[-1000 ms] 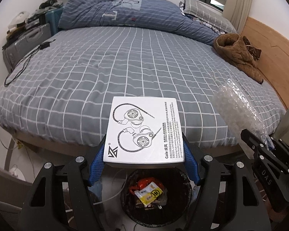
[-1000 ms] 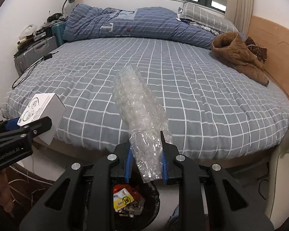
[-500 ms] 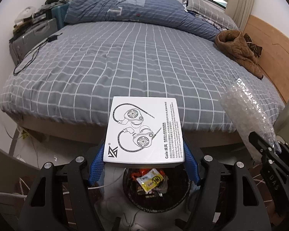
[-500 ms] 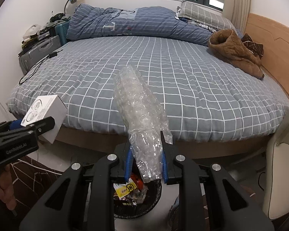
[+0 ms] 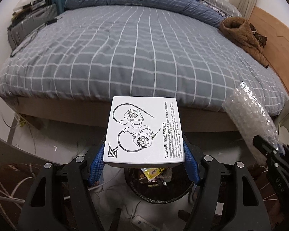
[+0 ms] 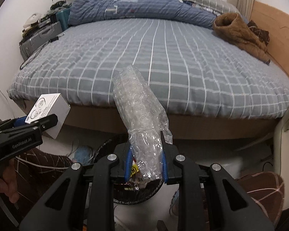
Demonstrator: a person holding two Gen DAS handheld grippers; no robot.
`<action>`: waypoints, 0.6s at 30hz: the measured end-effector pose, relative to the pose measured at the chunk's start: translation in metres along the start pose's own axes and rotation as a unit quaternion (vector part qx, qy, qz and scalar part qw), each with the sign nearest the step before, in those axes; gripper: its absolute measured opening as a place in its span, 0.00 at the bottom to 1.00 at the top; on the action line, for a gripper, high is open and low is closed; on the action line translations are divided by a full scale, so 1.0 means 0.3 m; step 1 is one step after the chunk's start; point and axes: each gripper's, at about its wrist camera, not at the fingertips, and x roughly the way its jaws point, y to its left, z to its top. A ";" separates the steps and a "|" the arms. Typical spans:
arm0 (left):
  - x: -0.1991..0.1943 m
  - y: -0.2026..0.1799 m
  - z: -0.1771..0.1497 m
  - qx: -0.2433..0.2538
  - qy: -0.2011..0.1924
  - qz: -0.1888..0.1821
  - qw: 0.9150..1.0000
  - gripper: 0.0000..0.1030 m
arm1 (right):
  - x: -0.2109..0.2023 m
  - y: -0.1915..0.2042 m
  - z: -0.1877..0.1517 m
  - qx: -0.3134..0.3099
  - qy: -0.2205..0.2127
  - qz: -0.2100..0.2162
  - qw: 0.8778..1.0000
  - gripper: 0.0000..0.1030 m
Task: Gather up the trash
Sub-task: 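Carry the white box and bubble wrap in both tools over the bin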
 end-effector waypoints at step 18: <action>0.269 -0.014 -0.039 0.023 0.063 -0.003 0.998 0.66 | 0.303 0.056 -0.079 -0.026 0.103 0.032 0.994 0.22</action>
